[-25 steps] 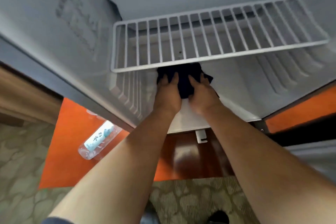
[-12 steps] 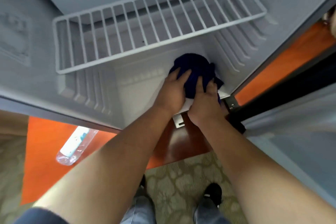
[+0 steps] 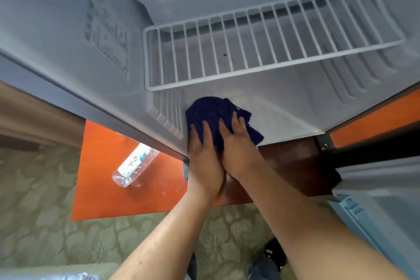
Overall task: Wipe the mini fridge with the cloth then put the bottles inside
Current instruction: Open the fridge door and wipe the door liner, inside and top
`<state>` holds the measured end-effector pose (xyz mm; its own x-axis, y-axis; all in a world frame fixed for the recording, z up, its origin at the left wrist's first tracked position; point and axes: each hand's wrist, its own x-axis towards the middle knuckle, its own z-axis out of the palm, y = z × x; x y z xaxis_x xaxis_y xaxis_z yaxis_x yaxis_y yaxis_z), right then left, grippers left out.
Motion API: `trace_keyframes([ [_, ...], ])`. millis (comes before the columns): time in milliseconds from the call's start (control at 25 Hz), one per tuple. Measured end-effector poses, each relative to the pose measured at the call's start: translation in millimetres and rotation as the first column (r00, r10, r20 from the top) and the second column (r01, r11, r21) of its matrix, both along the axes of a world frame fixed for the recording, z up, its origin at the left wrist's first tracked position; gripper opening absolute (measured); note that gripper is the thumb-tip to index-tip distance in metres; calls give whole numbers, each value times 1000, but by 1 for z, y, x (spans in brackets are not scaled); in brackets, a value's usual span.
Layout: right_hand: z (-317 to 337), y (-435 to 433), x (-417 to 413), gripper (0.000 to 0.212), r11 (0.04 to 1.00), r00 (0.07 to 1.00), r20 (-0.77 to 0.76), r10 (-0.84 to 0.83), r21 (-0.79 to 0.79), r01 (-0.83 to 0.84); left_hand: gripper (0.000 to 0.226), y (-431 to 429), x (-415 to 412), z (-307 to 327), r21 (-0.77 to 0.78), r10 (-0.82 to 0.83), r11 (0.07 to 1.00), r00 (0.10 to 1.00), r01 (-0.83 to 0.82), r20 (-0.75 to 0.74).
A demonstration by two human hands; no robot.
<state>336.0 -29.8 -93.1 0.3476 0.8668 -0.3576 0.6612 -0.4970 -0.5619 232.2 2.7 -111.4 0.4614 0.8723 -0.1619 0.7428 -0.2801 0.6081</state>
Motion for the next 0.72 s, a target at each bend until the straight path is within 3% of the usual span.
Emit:
trace_keyframes([
  [200, -6, 38, 46, 75, 992, 992, -3, 125, -9, -125, 72, 41, 39, 2, -47, 95, 994, 995, -95, 7],
  [280, -7, 45, 57, 73, 999, 1000, -9, 29, 21, -29, 71, 68, 57, 6, -61, 77, 995, 996, -75, 33],
  [400, -6, 46, 74, 65, 957, 973, -62, -223, 176, 230, 65, 85, 90, 13, -13, -88, 996, 982, 91, 165],
  [480, -1, 41, 84, 58, 844, 871, -194, -451, 225, 487, 61, 77, 108, 14, -103, -57, 991, 957, 89, 284],
  [560, 4, 32, 89, 55, 622, 652, -401, -644, 220, 751, 54, 63, 126, 20, -292, 75, 955, 906, 56, 418],
  [600, 9, 27, 90, 53, 509, 555, -500, -665, 240, 827, 51, 56, 137, 25, -377, 141, 924, 857, 66, 495],
  [720, 27, 27, 104, 52, 303, 426, -706, -565, 303, 904, 40, 52, 169, 49, -538, 300, 820, 654, 195, 695],
])
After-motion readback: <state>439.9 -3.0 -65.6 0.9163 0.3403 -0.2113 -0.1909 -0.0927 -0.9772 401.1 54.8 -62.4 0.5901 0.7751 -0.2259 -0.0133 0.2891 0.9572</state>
